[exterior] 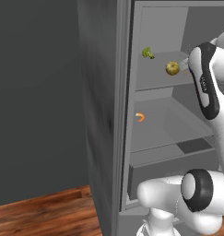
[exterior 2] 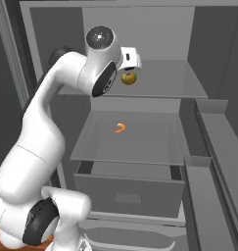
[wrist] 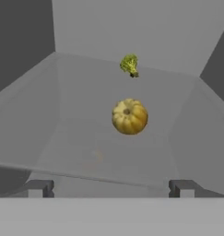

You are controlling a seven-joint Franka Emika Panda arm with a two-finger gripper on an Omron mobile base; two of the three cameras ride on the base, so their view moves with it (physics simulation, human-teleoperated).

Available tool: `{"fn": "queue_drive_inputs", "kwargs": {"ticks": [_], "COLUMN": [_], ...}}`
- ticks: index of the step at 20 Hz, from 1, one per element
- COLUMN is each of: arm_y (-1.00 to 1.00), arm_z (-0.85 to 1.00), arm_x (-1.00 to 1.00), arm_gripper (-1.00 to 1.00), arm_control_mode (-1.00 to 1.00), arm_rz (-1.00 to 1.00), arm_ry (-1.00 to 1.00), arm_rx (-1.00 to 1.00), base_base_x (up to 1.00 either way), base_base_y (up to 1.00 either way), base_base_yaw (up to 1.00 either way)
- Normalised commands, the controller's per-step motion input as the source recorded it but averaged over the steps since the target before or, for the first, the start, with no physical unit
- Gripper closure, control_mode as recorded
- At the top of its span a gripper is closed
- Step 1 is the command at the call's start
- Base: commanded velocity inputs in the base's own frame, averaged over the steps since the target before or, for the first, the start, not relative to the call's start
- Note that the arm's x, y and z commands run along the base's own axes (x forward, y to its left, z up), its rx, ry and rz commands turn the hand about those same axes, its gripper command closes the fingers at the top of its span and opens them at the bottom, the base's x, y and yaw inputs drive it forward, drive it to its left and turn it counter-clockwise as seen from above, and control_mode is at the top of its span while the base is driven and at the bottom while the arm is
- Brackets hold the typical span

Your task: Transport the fish and squash to the fridge. Place the fish on the rack containing meat and place the squash on the rack containing the vegetable, ensuring meats and vegetables are on different racks.

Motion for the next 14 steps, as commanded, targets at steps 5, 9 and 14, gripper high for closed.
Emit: {"fn": "queue_drive_inputs", "kwargs": {"ticks": [5, 9, 14], "arm_y": [0.22, 0.24, 0.32], "arm_z": [-0.02, -0.06, 0.00], "arm_x": [-1.00, -1.00, -1.00], "arm_gripper": [-1.00, -1.00, -1.00], "arm_control_mode": [-1.00, -1.00, -1.00], "arm_rz": [0.00, -0.04, -0.05], "arm_ry": [0.00, 0.00, 0.21], "arm_rx": [0.00, 0.00, 0.01], "base_base_x": [0.00, 0.00, 0.00], "base_base_y": [0.00, 0.00, 0.00], "base_base_yaw": [0.00, 0.00, 0.00]}}
